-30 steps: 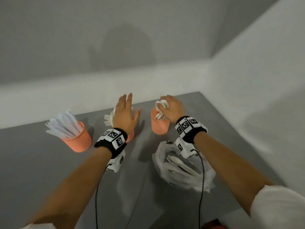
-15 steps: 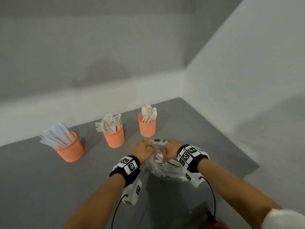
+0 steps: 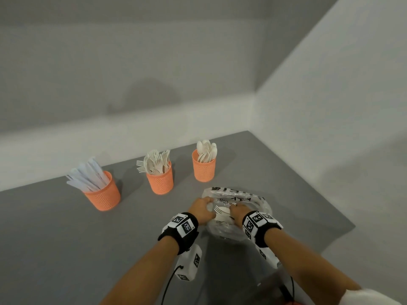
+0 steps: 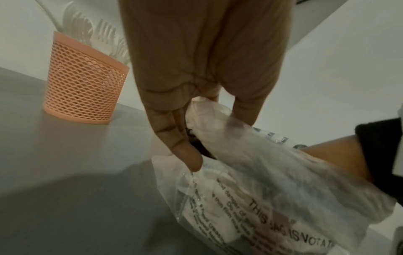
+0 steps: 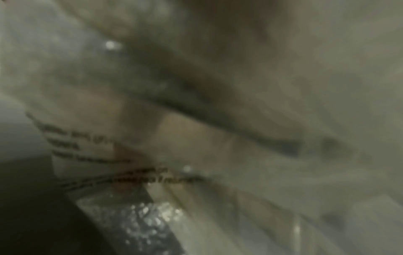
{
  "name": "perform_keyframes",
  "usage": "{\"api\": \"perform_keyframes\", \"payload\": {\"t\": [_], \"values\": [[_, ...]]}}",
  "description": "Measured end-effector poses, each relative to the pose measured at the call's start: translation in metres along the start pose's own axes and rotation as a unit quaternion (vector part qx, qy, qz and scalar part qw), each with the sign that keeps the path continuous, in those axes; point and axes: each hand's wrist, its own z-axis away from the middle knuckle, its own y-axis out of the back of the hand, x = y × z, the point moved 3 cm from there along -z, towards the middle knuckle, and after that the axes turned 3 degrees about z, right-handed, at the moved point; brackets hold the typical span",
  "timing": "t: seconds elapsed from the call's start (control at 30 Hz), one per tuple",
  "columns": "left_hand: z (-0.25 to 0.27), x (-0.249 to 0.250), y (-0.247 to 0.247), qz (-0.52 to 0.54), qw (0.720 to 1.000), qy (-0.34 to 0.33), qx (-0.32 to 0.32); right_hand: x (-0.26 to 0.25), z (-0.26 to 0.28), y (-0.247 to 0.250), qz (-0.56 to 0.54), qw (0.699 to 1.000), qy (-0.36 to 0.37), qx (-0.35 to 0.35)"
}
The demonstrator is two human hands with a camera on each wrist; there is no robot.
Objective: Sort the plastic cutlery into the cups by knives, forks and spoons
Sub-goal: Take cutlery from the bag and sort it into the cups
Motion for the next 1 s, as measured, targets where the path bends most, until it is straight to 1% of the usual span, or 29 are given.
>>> {"api": "perform_keyframes", "payload": {"t": [0.1,0.27,0.4,0.47,0.57,0.67,0.77,0.9,1.0], "values": [[0.001,-0.001,0.002,0.008,1.0,0.005,-0.018,-0.002,-0.003,-0.001,-0.005,1.0,-0.015,-0.001],[0.001,-0.004,0.003,-0.016,1.0,0.0,-0.015,-0.007,-0.004,-0.004,-0.013,1.0,-0.02,-0.009],[0.001,-0.007,0.004,-0.003,1.0,-0.004,-0.02,-0.007,-0.003,-0.004,-0.002,1.0,0.004,0.019],[0.001,-0.009,0.005,-0.003,1.0,-0.003,-0.02,-0.004,-0.001,-0.004,-0.014,0.999,0.009,0.031],[0.002,-0.01,0.004,-0.003,1.0,-0.002,-0.02,-0.002,0.0,-0.004,-0.025,0.999,0.015,0.025],[0.002,-0.013,0.002,-0.015,1.0,-0.002,-0.014,-0.004,0.001,-0.004,-0.015,0.999,0.025,0.02],[0.001,-0.013,0.001,-0.015,1.0,-0.003,-0.008,-0.004,0.004,-0.001,-0.013,1.0,0.014,0.011],[-0.001,-0.012,0.001,-0.024,1.0,0.01,-0.003,0.0,0.006,0.004,-0.053,0.998,0.016,0.025],[-0.002,-0.011,0.003,-0.051,0.998,0.022,0.029,0.0,0.008,0.007,-0.065,0.996,0.036,0.046]]}}
